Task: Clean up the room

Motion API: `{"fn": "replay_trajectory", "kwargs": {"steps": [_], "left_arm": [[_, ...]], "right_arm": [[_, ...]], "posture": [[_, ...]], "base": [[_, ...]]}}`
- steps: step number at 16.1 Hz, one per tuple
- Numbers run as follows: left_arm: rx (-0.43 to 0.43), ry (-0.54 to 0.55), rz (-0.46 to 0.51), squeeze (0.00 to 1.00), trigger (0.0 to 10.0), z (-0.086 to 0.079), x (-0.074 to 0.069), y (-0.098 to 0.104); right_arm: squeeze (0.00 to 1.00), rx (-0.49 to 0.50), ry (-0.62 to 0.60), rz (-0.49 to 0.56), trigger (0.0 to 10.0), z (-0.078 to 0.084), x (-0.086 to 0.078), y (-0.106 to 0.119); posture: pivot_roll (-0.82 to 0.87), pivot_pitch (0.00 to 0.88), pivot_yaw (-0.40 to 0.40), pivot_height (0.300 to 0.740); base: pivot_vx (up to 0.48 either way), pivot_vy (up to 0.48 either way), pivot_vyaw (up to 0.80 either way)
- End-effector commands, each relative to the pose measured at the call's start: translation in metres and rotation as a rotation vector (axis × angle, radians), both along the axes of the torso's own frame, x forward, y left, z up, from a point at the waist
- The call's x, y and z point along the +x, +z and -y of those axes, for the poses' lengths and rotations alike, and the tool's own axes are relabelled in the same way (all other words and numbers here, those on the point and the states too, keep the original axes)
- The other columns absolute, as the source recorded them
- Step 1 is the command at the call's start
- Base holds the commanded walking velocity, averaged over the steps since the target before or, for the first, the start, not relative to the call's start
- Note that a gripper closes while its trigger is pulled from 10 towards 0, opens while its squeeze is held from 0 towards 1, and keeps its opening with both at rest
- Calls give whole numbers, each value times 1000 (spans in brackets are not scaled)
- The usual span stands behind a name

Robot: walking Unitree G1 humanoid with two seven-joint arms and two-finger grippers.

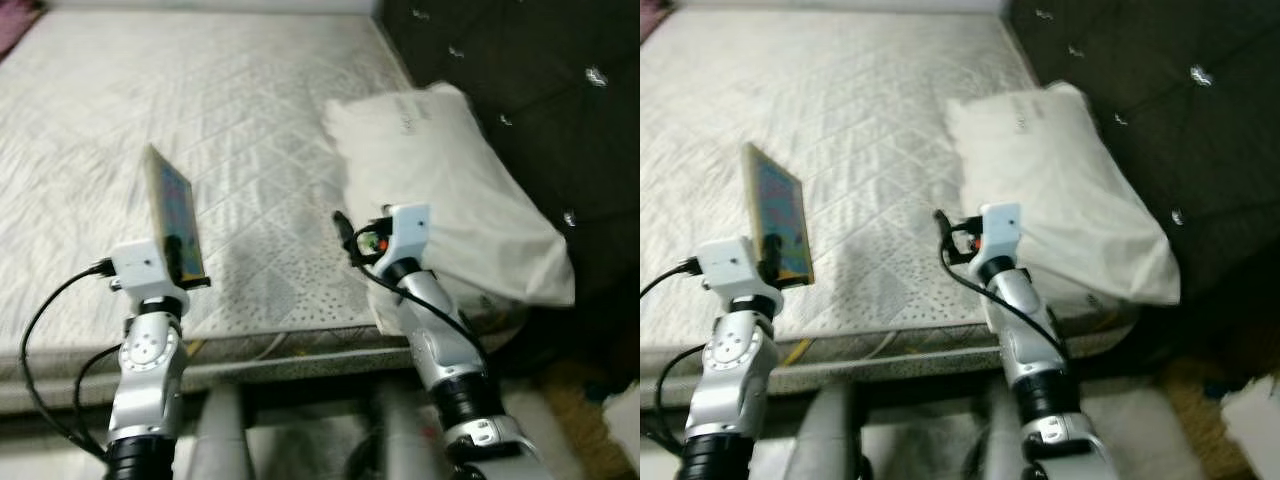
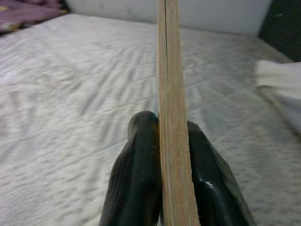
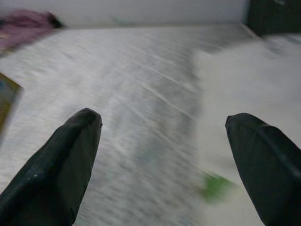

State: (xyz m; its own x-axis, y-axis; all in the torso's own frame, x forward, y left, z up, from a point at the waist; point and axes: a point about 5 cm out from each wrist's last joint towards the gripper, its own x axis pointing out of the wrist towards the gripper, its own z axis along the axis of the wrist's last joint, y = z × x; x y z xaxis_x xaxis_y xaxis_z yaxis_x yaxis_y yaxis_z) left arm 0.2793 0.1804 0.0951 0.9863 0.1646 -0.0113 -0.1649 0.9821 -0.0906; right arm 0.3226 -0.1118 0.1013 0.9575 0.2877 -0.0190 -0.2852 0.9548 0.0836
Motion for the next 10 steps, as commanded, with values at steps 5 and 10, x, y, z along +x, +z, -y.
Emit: {"fn": "replay_trajectory", "kwargs": {"steps": [5, 10], "left_arm": [[-52, -104, -81, 0, 10000, 24, 19, -9], [-357, -64, -240, 0, 10000, 45, 34, -31]], "right_arm": [[0, 6, -59, -11, 10000, 16, 0, 0], [0, -13, -66, 11, 10000, 26, -5, 5]], "posture": [[-67, 53, -52, 595], [-110, 54, -55, 595]], "base": [[0, 0, -440], [0, 0, 0]]}}
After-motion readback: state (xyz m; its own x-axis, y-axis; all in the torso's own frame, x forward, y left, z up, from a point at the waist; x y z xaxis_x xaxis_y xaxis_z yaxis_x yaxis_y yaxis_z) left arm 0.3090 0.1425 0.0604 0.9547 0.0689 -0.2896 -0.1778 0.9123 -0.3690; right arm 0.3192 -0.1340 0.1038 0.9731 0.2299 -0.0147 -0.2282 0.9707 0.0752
